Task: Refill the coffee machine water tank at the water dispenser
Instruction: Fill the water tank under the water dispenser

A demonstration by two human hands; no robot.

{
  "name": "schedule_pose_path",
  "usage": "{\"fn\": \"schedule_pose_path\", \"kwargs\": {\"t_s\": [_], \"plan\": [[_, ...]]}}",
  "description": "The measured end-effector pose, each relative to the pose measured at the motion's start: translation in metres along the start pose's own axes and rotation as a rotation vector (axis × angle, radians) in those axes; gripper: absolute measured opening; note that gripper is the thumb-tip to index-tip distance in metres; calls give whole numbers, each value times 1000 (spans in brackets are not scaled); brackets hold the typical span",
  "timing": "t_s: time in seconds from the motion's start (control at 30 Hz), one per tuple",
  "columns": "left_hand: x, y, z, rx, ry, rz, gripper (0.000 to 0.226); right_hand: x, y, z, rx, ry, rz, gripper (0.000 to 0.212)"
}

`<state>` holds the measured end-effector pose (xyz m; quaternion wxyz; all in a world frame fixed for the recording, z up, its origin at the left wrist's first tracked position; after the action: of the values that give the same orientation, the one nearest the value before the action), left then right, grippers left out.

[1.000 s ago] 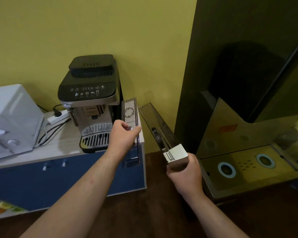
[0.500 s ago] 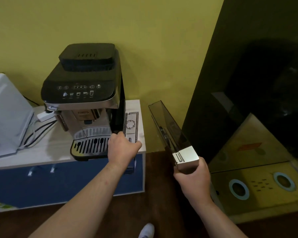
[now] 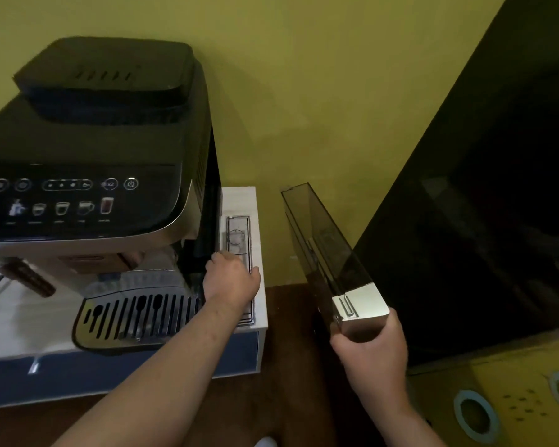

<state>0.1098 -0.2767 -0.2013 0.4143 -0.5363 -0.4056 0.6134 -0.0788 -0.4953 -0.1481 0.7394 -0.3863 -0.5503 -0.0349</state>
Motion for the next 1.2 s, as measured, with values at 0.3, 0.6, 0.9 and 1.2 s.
{"fn": "schedule_pose_path", "kwargs": {"t_s": [0.3,0.6,0.9,1.2], "plan": [[-8,25,-22,94,-33,-180,56,-4,4,-23,5,8,38,70],[-21,-1,-15,-7,23,-205,90,0,-7,-19,9,7,21,67],[-44,-50,38,132,102,1015,60,15,-55,28,42,-44,-58,63],[-20,-82,137,187,-49,1484,31,5,-123,119,146,-153,-228,52]]}}
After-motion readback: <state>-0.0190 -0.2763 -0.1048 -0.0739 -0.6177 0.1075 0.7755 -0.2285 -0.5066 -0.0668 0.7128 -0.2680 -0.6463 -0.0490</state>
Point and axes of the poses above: each hand's wrist, its own z-axis away from the middle knuckle, its own y-axis out of the palm, x = y × z, the point moved 7 cm from there along -z, towards the middle knuckle, and after that the axes turned 6 degrees about z, right-handed, at the moved point
